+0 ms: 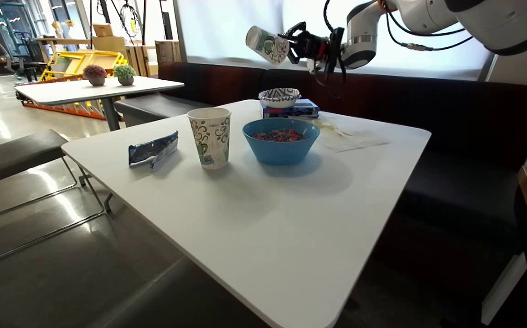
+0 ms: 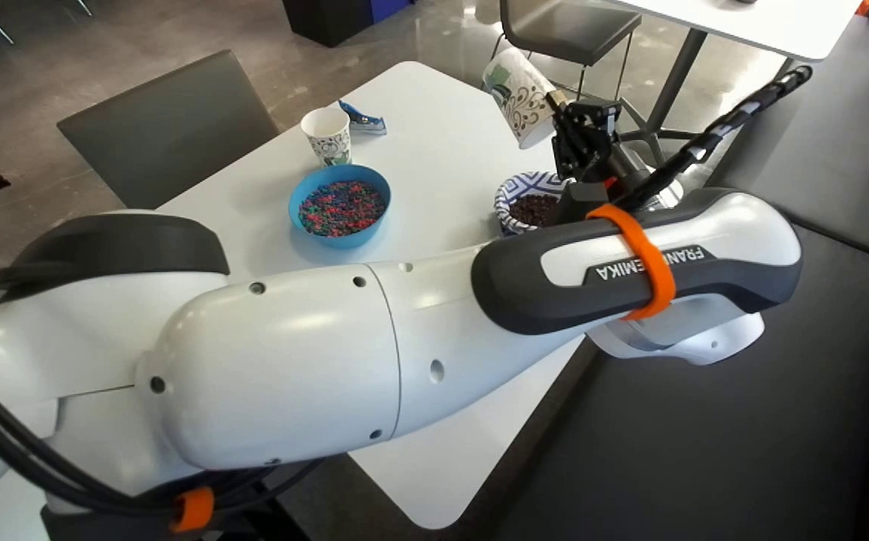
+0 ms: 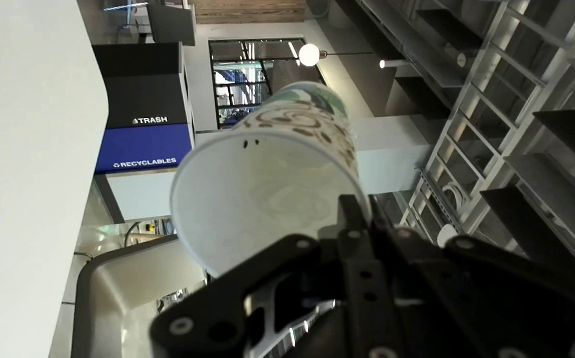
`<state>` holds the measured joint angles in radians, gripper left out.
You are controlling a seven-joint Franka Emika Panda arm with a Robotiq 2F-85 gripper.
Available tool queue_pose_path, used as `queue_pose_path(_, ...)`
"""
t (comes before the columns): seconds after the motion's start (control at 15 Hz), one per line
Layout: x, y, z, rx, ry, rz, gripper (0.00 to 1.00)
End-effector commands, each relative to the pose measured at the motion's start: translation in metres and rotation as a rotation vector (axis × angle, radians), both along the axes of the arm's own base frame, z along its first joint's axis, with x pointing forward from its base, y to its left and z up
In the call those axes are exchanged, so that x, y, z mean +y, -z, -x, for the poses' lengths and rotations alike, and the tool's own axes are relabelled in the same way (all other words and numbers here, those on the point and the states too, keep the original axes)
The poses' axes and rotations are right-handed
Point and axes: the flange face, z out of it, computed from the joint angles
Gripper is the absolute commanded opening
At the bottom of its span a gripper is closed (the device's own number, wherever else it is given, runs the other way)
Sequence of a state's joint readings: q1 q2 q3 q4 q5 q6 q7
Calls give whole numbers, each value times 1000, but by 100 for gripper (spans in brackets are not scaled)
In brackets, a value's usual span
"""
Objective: Take the knife out of the cup then the pour the beans in the cup into the striped bowl
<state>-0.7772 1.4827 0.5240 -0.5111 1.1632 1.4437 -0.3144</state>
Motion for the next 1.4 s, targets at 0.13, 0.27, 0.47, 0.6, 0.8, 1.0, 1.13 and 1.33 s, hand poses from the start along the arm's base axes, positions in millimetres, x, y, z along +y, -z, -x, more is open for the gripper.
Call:
queue_pose_path(0.13,-2,1,-1,11,15,-46,1)
queue_pose_path(0.27,-3,-5,-1,-28,16,6,1)
queue_pose_path(0.47,4,-28,-3,-80,-22,120,1)
queue_pose_path(0.6,7,-43,-4,-133,-52,197,1)
queue_pose_path(0.8,18,-63,-8,-197,-101,309,1)
queue_pose_path(1.0,31,-85,-14,-270,-140,427,1)
queue_pose_path(1.13,41,-99,-18,-324,-166,502,1)
queue_pose_path(1.33,64,-125,-28,-417,-214,605,1)
